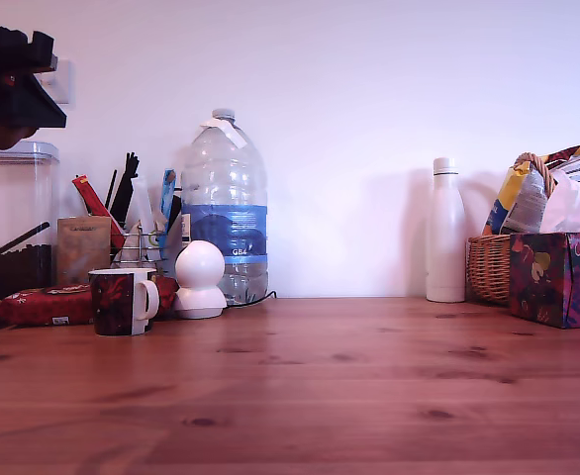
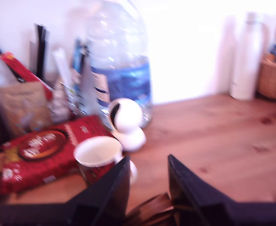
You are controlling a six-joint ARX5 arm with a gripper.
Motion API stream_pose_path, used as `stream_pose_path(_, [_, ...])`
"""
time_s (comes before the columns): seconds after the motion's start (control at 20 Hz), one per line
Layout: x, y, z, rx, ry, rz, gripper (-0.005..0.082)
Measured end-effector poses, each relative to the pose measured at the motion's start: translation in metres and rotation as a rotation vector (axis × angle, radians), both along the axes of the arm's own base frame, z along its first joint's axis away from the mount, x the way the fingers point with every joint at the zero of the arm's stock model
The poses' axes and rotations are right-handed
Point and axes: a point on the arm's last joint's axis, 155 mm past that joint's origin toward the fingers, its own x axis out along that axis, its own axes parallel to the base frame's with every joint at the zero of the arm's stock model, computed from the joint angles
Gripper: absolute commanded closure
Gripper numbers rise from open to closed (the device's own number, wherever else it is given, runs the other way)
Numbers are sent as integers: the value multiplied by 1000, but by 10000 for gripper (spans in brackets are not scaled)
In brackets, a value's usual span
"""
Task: Pick up the coffee capsules from the table one by one and drop them inside the nearest coffee cup
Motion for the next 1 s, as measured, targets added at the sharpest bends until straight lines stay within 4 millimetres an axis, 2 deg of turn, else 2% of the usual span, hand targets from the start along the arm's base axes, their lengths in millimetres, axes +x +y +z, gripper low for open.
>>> stream_pose_path(0.4, [24,12,-1,-18,-52,52,674])
stream_pose_path(0.7, [42,19,-22,-6,-15,74,674])
stream_pose_path(0.8, [55,18,-18,-7,-17,67,674])
stream_pose_path(1.0, [85,13,5,-20,-56,48,674])
